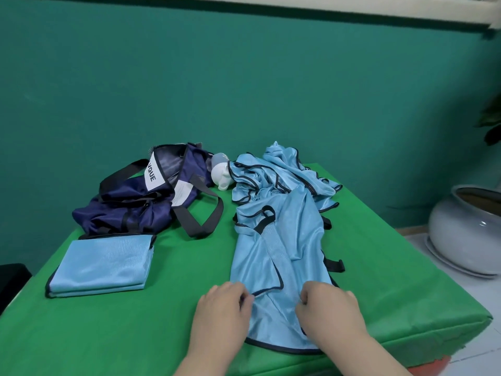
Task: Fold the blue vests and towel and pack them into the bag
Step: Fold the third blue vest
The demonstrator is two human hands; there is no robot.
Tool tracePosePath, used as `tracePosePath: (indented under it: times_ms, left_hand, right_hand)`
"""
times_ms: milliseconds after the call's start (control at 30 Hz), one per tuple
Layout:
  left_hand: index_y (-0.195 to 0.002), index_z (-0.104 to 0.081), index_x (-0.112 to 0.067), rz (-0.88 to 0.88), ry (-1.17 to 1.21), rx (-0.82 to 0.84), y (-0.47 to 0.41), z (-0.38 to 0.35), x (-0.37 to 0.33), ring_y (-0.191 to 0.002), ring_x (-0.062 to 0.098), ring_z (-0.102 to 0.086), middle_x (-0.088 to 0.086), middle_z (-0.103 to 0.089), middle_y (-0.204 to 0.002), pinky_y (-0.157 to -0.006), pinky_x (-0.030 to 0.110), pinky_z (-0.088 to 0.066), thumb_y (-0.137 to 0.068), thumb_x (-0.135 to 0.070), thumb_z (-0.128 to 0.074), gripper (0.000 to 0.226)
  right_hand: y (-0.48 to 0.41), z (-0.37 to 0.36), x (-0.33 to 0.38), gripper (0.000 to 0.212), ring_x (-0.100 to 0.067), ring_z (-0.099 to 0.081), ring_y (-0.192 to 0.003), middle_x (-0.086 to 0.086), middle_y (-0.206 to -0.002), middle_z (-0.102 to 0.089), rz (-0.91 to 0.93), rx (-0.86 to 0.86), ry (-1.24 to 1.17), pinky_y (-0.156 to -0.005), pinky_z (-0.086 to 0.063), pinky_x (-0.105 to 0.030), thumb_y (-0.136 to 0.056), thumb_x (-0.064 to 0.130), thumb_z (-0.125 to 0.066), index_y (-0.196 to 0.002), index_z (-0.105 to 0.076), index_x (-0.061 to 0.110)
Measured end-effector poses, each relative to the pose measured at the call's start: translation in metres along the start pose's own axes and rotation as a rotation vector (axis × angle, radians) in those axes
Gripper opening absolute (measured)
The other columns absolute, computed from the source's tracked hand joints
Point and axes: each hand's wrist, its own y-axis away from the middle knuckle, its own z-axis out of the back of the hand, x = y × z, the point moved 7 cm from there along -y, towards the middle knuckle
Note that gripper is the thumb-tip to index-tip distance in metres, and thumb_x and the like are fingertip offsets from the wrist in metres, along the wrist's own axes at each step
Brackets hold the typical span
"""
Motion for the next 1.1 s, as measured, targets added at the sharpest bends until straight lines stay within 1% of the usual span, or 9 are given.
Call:
tracePosePath:
  times_ms: [133,233,400,500,600,700,833,967,1100]
  left_hand:
    - [-0.080,-0.058,-0.028,0.235,0.433,-0.098,0.006,0.030,0.023,-0.063,0.008,-0.058,-0.006,-0.067,-0.073,-0.061,0.031,-0.047,-0.097,-0.038,-0.055,0.020]
    - [-0.076,-0.061,-0.025,0.365,0.546,-0.151,0.008,0.051,0.044,-0.064,0.020,-0.063,0.000,-0.070,-0.073,-0.065,0.040,-0.052,-0.094,-0.034,-0.061,0.020]
    - [-0.075,-0.062,-0.031,0.332,0.186,0.039,0.009,0.065,0.067,-0.065,0.004,-0.060,-0.017,-0.065,-0.070,-0.064,0.029,-0.052,-0.084,-0.037,-0.061,0.011]
    - [-0.091,-0.060,-0.037,0.256,0.148,0.075,0.007,0.067,0.064,-0.084,-0.002,-0.057,-0.021,-0.060,-0.094,-0.075,0.026,-0.048,-0.082,-0.038,-0.062,0.009]
    - [-0.110,-0.057,-0.041,0.097,0.086,0.105,0.000,0.060,0.049,-0.108,-0.002,-0.046,-0.025,-0.048,-0.110,-0.094,0.023,-0.041,-0.085,-0.042,-0.062,0.025]
    - [-0.115,-0.057,-0.042,0.019,-0.009,0.142,-0.005,0.049,0.041,-0.112,0.001,-0.044,-0.022,-0.047,-0.111,-0.095,0.023,-0.040,-0.088,-0.043,-0.060,0.027]
    - [-0.101,-0.066,-0.036,0.072,-0.062,0.139,-0.016,0.043,0.044,-0.098,0.006,-0.056,-0.017,-0.060,-0.101,-0.084,0.029,-0.049,-0.091,-0.036,-0.055,0.014]
    - [-0.082,-0.062,-0.030,0.295,0.181,0.006,-0.022,0.060,0.058,-0.067,0.002,-0.058,-0.019,-0.066,-0.072,-0.057,0.026,-0.043,-0.088,-0.029,-0.059,0.007]
    - [-0.087,-0.057,-0.032,0.391,0.233,-0.020,-0.023,0.063,0.070,-0.054,0.009,-0.052,-0.013,-0.062,-0.064,-0.054,0.031,-0.042,-0.085,-0.023,-0.055,0.009]
  right_hand:
    - [-0.002,0.015,0.030,0.010,-0.025,-0.055,-0.078,0.003,-0.076,-0.061,0.047,-0.071,-0.084,-0.082,-0.039,-0.035,-0.092,0.034,-0.043,-0.087,-0.048,0.025]
    - [0.003,0.018,0.071,0.009,-0.019,-0.045,-0.083,0.010,-0.083,-0.056,0.177,-0.070,-0.257,-0.077,-0.033,-0.031,-0.096,0.024,-0.043,-0.099,-0.051,0.028]
    - [0.025,-0.018,0.113,0.015,-0.013,-0.053,-0.077,0.015,-0.081,-0.053,0.459,-0.030,-0.250,-0.072,-0.037,-0.028,-0.078,0.022,-0.054,-0.083,-0.047,0.033]
    - [0.023,-0.032,0.112,0.015,-0.011,-0.052,-0.080,0.017,-0.083,-0.049,0.551,0.031,-0.253,-0.075,-0.045,-0.032,-0.078,0.027,-0.049,-0.078,-0.040,0.038]
    - [0.018,-0.032,0.106,0.009,-0.008,-0.051,-0.086,0.019,-0.093,-0.060,0.547,0.043,-0.279,-0.083,-0.047,-0.032,-0.081,0.029,-0.046,-0.081,-0.053,0.035]
    - [0.017,-0.038,0.100,0.015,-0.009,-0.053,-0.092,0.020,-0.104,-0.064,0.565,0.067,-0.285,-0.083,-0.049,-0.029,-0.082,0.029,-0.050,-0.087,-0.064,0.032]
    - [0.012,-0.038,0.095,0.027,-0.001,-0.050,-0.105,0.024,-0.118,-0.059,0.537,0.120,-0.319,-0.094,-0.042,-0.019,-0.086,0.040,-0.045,-0.098,-0.068,0.033]
    - [0.005,-0.031,0.093,0.022,0.000,-0.048,-0.120,0.025,-0.127,-0.052,0.482,0.148,-0.380,-0.097,-0.037,-0.013,-0.091,0.040,-0.054,-0.108,-0.067,0.033]
    - [0.007,-0.025,0.096,0.030,0.002,-0.035,-0.137,0.028,-0.158,-0.019,0.506,0.204,-0.311,-0.099,-0.033,-0.016,-0.093,0.048,-0.051,-0.119,-0.058,0.036]
